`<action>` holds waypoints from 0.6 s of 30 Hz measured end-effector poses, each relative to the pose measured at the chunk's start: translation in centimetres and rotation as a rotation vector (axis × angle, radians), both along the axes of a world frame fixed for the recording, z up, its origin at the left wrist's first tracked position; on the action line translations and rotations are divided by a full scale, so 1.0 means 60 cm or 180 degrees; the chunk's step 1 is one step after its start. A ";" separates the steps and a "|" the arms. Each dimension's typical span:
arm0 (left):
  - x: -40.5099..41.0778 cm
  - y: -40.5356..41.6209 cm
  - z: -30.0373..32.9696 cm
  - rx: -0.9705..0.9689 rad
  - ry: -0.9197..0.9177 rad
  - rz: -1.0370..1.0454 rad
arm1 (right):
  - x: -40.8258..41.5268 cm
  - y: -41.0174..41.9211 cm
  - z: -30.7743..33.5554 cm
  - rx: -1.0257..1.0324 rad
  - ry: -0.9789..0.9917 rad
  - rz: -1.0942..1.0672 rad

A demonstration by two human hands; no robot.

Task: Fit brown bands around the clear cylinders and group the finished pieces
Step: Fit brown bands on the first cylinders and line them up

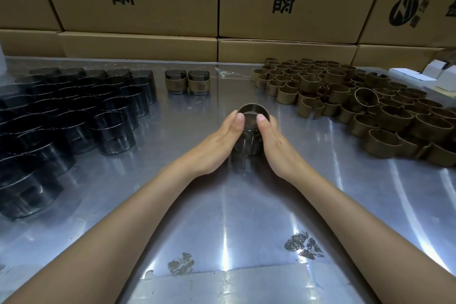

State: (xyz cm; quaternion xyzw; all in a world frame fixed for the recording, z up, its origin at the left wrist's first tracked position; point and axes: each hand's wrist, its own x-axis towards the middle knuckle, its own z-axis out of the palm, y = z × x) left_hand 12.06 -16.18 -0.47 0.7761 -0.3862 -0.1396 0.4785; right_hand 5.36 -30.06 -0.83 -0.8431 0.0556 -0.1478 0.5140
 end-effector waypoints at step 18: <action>-0.062 -0.043 0.015 -0.1515 0.1396 0.0596 | -0.012 0.027 0.018 0.1274 -0.0382 0.0035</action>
